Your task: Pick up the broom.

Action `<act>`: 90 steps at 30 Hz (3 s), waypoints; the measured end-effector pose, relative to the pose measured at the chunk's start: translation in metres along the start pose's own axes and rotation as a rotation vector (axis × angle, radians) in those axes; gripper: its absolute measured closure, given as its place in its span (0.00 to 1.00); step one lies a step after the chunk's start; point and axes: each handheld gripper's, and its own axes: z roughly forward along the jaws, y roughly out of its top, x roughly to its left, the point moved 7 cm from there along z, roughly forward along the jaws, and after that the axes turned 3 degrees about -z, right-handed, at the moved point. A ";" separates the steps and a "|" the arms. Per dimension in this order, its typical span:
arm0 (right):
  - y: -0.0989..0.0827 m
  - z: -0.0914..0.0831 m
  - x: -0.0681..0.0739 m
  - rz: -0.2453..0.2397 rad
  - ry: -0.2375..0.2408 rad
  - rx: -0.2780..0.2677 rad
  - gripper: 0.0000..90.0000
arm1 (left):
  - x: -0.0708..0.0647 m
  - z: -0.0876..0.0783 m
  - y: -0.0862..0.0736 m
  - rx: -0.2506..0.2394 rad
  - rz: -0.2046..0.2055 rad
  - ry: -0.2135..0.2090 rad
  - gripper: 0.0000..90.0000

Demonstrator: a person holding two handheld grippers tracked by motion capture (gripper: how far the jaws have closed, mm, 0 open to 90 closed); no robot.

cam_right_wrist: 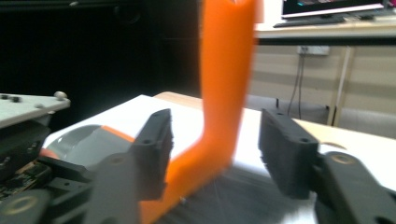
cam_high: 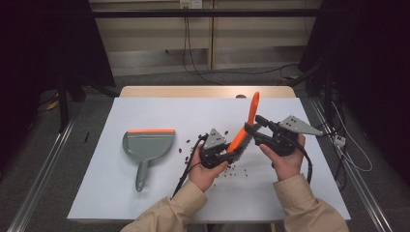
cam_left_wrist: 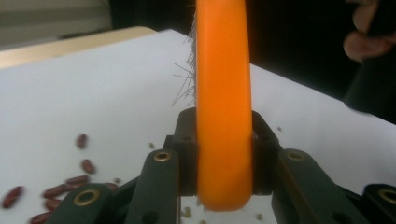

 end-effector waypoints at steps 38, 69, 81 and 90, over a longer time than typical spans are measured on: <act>-0.014 0.018 -0.028 0.150 -0.087 0.355 0.79 | 0.052 -0.097 0.018 -0.118 0.095 0.104 0.17; -0.037 -0.051 -0.090 0.113 -0.221 0.558 0.79 | 0.119 -0.188 -0.021 -0.116 0.029 0.185 0.05; -0.054 -0.074 -0.104 0.062 -0.294 0.670 0.79 | 0.127 -0.199 -0.026 -0.120 0.024 0.208 0.05; -0.063 -0.036 -0.093 0.035 -0.251 0.679 0.79 | 0.130 -0.196 -0.030 -0.109 0.020 0.211 0.05</act>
